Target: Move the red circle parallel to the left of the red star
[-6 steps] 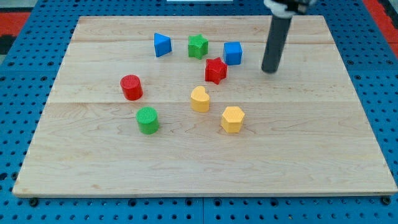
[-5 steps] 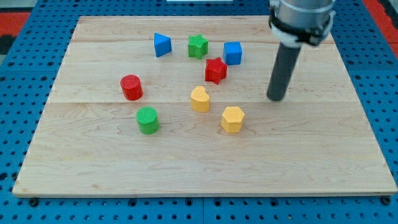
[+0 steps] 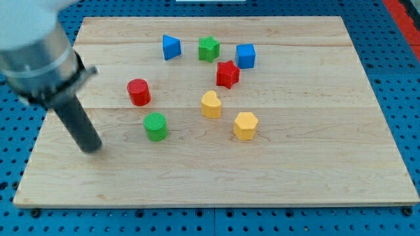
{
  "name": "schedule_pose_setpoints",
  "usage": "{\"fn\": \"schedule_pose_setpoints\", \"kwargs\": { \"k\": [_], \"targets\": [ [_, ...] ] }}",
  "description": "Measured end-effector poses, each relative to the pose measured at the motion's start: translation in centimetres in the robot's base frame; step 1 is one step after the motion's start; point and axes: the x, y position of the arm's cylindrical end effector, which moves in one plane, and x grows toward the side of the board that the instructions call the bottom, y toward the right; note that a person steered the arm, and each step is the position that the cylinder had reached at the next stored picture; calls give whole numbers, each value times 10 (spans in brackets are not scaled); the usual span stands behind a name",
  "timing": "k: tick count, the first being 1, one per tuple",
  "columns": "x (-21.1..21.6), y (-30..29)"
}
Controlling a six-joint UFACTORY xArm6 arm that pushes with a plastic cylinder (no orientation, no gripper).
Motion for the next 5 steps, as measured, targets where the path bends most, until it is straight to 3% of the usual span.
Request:
{"fn": "schedule_pose_setpoints", "kwargs": {
  "k": [1,2,3,4,5],
  "targets": [
    [-81,5],
    [-142,48],
    [-133,125],
    [-78,109],
    [-58,40]
  ]
}}
